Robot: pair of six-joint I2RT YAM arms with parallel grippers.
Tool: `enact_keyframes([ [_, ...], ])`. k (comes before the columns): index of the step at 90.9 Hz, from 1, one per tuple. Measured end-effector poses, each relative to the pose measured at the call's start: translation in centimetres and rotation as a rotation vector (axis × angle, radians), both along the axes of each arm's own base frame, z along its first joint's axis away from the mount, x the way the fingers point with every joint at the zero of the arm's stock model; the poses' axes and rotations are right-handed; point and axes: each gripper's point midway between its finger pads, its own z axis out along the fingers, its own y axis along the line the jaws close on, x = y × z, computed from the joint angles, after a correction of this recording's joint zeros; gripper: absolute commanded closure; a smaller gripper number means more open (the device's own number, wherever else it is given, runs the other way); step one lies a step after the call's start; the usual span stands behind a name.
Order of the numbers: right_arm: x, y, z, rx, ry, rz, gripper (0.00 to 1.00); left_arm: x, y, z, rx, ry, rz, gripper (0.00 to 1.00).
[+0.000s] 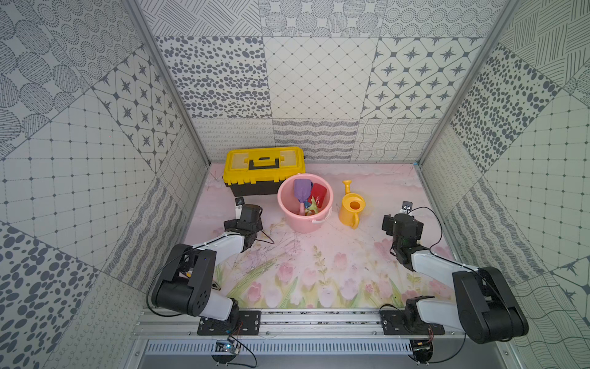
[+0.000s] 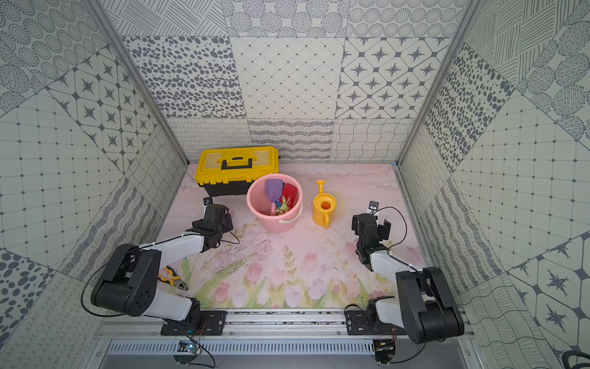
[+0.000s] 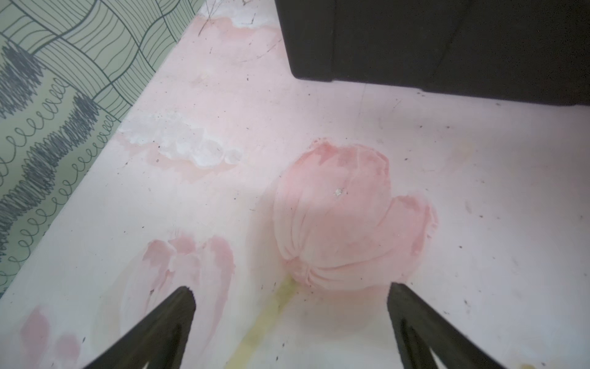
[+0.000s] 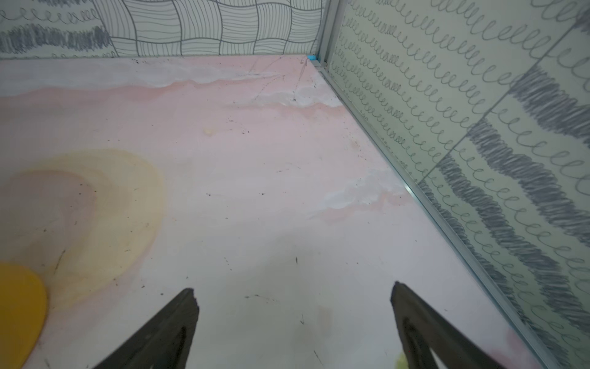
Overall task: Organize the gardening tools
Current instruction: Reset both arms
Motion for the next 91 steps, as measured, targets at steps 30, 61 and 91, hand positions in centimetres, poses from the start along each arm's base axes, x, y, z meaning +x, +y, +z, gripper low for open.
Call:
enact_keyframes([
  [30, 2.0, 0.2, -1.5, 0.081, -0.137, 0.117, 0.03, 1.0, -0.2, -0.9, -0.021, -0.098, -0.098, 0.01],
  [61, 4.6, 2.2, -0.1, 0.093, -0.153, 0.204, 0.03, 0.5, -1.9, -2.0, -0.057, -0.167, -0.238, 0.01],
  [91, 4.4, 2.4, -0.8, 0.096, -0.118, 0.218, 0.03, 1.7, -2.8, -0.4, -0.077, -0.255, -0.288, 0.01],
])
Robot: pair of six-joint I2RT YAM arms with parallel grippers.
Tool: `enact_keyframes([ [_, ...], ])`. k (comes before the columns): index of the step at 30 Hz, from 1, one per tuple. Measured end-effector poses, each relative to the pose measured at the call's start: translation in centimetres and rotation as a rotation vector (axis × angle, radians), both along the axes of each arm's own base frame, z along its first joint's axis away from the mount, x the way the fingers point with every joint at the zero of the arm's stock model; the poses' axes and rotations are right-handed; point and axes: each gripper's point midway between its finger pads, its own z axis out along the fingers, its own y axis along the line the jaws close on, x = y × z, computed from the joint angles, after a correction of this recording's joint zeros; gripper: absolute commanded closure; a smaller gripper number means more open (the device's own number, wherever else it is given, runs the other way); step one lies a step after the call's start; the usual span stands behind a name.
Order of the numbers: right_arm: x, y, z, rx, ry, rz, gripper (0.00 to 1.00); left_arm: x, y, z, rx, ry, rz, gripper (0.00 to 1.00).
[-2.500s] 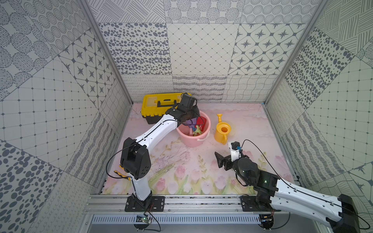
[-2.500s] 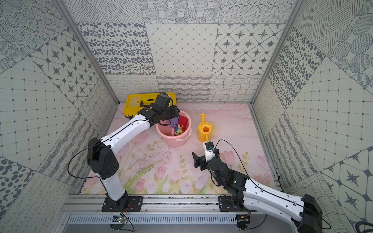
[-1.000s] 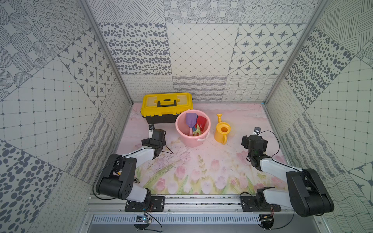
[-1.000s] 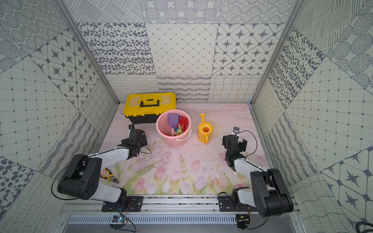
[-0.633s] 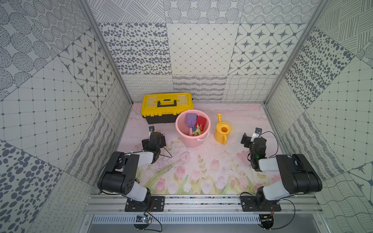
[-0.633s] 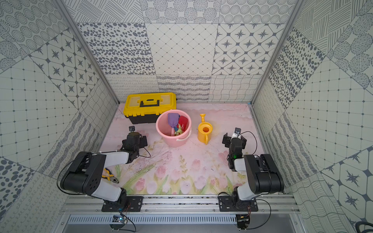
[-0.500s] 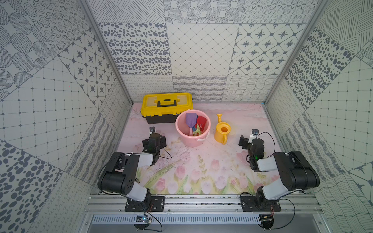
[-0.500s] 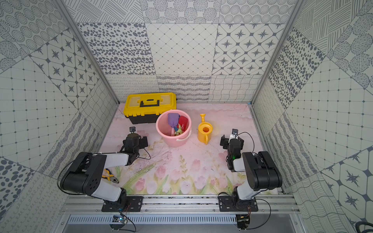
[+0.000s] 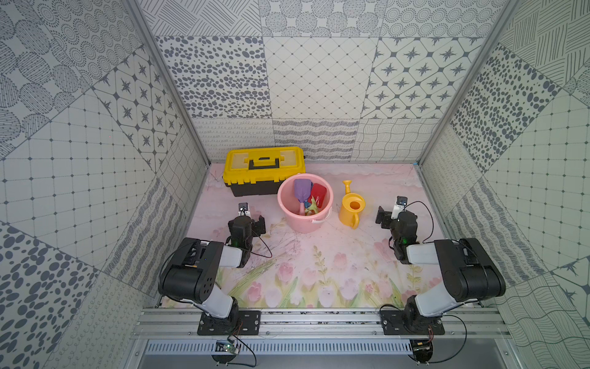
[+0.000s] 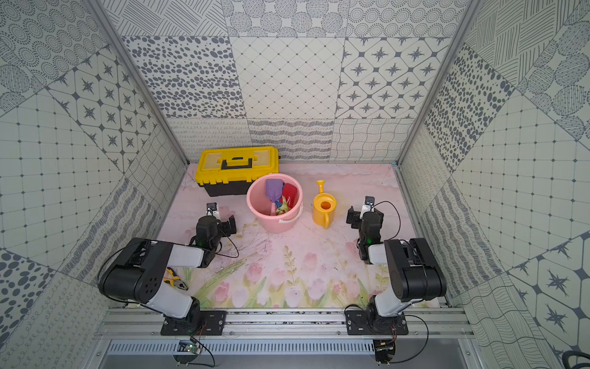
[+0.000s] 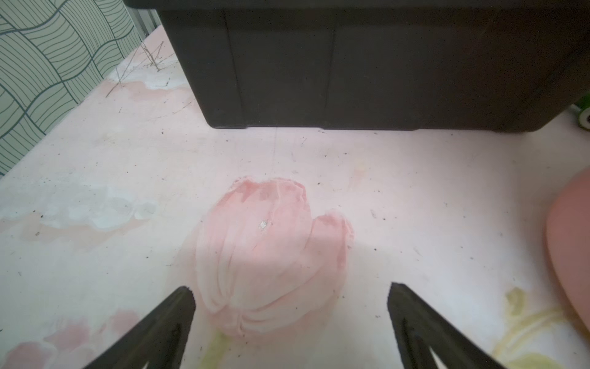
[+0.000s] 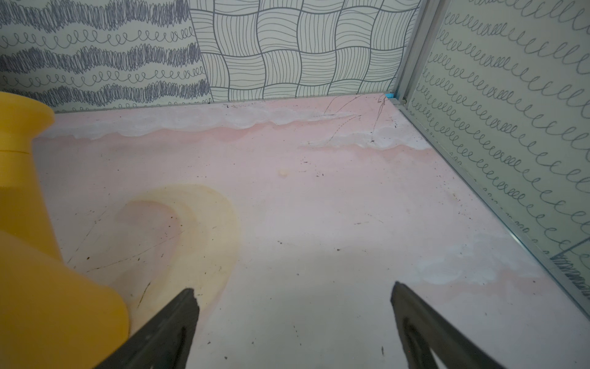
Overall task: Organize the gardening tools
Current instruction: Reset both arms
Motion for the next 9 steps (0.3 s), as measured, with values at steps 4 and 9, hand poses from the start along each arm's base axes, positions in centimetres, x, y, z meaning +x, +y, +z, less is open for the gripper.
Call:
enact_keyframes([
  [4, 0.00, 0.01, -0.01, 0.000, 0.000, 0.000, 0.03, 0.18, -0.15, 0.32, 0.001, -0.015, -0.010, 0.01],
  [9, 0.01, 0.04, -0.01, 0.001, 0.000, 0.002, 0.03, 0.34, -0.34, 0.61, -0.001, -0.028, -0.022, 0.01],
])
